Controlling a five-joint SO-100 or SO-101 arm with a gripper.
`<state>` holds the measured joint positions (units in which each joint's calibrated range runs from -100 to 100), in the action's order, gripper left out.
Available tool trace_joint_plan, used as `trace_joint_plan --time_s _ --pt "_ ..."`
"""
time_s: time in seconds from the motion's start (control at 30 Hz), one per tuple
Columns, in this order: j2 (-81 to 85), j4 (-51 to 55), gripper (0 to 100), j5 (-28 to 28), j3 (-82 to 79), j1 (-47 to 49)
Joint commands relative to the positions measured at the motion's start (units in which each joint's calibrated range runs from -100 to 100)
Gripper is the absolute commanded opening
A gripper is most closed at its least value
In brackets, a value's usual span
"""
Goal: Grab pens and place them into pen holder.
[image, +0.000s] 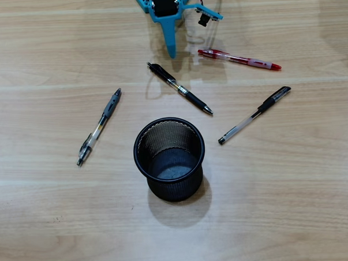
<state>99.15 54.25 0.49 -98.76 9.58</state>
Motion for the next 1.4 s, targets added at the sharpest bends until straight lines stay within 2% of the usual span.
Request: trace_joint_plan --time_s 0.0,0.73,0.87,1.13,1.37 --pt "0.51 0.01 2 0.24 -0.52 -0.93" --pt "-0.51 0.01 2 0.24 1.11 -0.93" --pt "-6.54 0.01 2 0.24 8.80 -0.93" --pt "-28.70 0.10 2 0.24 33.06 -1.03" --pt "-35.16 0.10 2 0.29 42.02 -2.95"
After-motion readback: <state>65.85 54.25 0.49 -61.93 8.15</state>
